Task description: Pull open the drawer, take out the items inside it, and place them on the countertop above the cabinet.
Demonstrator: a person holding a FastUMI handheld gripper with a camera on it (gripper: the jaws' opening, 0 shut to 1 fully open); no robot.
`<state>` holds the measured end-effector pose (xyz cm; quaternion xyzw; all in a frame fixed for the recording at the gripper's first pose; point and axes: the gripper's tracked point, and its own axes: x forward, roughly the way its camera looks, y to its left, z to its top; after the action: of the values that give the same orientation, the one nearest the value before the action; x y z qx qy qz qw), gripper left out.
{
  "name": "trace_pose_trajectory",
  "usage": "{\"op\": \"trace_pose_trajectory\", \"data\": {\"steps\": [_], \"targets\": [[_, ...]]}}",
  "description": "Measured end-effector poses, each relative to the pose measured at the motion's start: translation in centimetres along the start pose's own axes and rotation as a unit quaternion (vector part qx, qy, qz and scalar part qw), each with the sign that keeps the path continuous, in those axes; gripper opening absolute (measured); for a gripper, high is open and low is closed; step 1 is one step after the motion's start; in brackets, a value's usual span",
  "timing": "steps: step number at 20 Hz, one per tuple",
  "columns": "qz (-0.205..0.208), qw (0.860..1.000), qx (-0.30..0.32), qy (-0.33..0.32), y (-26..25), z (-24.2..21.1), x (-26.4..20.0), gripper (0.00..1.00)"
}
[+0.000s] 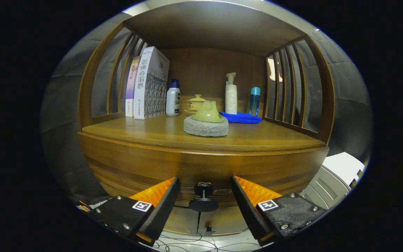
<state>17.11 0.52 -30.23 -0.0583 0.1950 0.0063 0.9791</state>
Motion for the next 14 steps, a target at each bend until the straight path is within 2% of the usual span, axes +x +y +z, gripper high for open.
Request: {"op": "trace_pose_trajectory", "data": {"steps": [2, 5, 10, 14], "targets": [[0.028, 1.0, 0.0, 0.002, 0.7, 0.6, -1.0, 0.95], [0.045, 0.998, 0.018, -0.029, -0.2, 3.8, -4.1, 0.95], [0.024, 0.994, -0.005, -0.107, -4.5, 12.9, -12.1, 0.94], [0.046, 0.989, 0.022, -0.137, -4.2, 17.6, -18.4, 0.94]]}}
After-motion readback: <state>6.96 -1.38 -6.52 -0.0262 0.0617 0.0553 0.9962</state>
